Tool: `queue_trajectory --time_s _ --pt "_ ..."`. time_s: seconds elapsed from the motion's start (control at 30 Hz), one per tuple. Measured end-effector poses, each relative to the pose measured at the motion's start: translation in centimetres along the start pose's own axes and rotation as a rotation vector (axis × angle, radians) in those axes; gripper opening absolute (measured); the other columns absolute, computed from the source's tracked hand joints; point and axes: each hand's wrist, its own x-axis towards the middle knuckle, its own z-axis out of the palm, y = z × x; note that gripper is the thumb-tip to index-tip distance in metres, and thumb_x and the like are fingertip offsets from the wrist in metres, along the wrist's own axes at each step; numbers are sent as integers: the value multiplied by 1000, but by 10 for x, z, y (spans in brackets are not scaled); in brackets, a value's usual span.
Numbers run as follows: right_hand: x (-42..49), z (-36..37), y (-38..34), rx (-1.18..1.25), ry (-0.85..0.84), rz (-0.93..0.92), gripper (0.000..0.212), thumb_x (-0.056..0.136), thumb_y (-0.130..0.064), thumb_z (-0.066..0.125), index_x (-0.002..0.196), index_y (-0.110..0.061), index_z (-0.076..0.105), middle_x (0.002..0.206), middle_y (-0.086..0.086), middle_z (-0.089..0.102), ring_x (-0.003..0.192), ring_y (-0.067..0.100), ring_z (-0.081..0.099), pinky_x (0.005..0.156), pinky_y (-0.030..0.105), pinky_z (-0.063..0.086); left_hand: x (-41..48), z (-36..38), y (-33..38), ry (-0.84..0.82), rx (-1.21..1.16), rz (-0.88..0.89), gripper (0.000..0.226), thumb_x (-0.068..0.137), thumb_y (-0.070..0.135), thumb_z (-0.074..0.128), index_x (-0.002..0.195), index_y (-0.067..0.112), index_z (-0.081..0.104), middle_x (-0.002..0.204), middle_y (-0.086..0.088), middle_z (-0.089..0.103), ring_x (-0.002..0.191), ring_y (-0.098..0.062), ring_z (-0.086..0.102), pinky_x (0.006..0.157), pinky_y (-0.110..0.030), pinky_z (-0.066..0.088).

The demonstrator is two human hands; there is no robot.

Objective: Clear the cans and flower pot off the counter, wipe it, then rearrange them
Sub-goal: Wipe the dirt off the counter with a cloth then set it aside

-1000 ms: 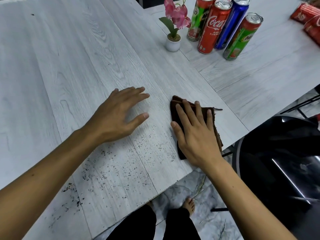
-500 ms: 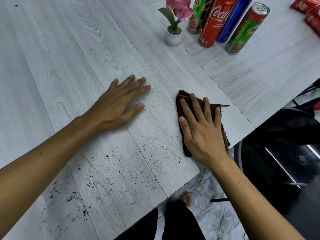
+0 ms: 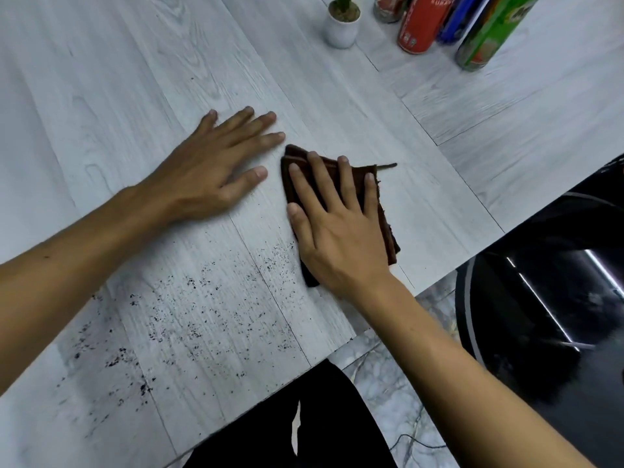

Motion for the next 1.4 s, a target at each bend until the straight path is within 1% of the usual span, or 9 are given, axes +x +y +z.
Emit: queue_trajectory --time_s 0.2,0.4,0.6,0.77,0.87,0.93,1.03,1.23,1.4 --pt "-20 7 -13 1 1 -86 57 108 -47 23 161 -28 23 170 1 16 156 32 5 123 57 0 -3 1 1 10 1 -1 58 106 54 27 161 39 18 171 14 8 157 -8 0 126 -50 5" --pt "-51 5 -14 18 -4 -41 57 108 -48 24 161 -29 24 170 -1 17 157 31 6 123 57 2 -14 0 4 4 -21 12 59 105 51 32 161 37 22 171 13 10 157 -9 1 127 -48 5" --pt "-70 -1 4 4 6 135 57 107 -48 24 161 -31 23 170 -3 16 157 26 4 124 55 0 -18 -4 -4 -21 -46 73 59 105 51 33 161 36 23 171 12 10 158 -10 1 127 -48 5" --pt "-61 -8 35 28 42 399 58 107 -50 19 162 -31 18 171 -5 8 157 26 -2 124 55 -5 -21 -9 -13 -46 -40 115 61 105 52 33 162 33 23 171 9 10 158 -13 2 127 -51 7" --pt "-47 -9 43 35 37 455 58 107 -50 19 162 -32 15 171 -5 4 157 27 -6 123 56 -7 -24 -9 -18 -47 -47 128 61 104 53 33 161 33 24 171 9 11 158 -12 2 126 -51 6" --pt "-39 -9 40 47 27 453 58 107 -50 17 162 -32 13 171 -6 1 156 26 -9 123 55 -9 -27 -9 -20 -47 -56 128 60 104 52 33 161 34 24 171 10 11 158 -12 2 126 -50 5" --pt "-29 -8 26 61 26 404 57 108 -49 17 162 -32 14 171 -6 1 156 26 -9 123 54 -9 -33 -12 -25 -41 -55 125 59 105 51 33 161 36 23 171 10 12 158 -11 2 126 -50 4" --pt "-12 0 -29 68 -2 238 55 109 -48 20 162 -34 16 171 -6 6 157 25 -5 123 53 -8 -41 -16 -31 -49 -56 113 59 105 49 33 161 33 23 171 10 12 158 -10 2 127 -50 4" --pt "-17 12 -76 29 -9 84 55 108 -46 22 161 -33 21 170 -7 14 157 27 1 123 54 -4 -48 -18 -34 -36 -106 94 58 105 41 36 161 28 28 170 10 16 157 -8 4 127 -49 4"
